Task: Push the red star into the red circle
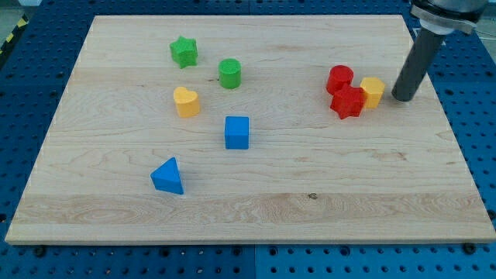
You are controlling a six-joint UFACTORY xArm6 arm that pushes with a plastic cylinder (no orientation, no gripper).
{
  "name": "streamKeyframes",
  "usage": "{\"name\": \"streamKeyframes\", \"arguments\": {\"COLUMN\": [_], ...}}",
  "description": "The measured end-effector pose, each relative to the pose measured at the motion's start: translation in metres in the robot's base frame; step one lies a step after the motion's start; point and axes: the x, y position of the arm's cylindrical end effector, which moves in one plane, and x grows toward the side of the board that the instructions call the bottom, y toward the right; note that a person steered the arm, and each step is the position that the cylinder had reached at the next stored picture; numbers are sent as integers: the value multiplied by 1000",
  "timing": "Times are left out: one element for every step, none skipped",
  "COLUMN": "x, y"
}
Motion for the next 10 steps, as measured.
{"name": "streamKeyframes", "arguments": {"x": [36, 75, 77, 72, 65, 53, 44, 40, 37, 37], "y": [6, -11, -71, -80, -80, -79, -78, -78, -78, -78]}}
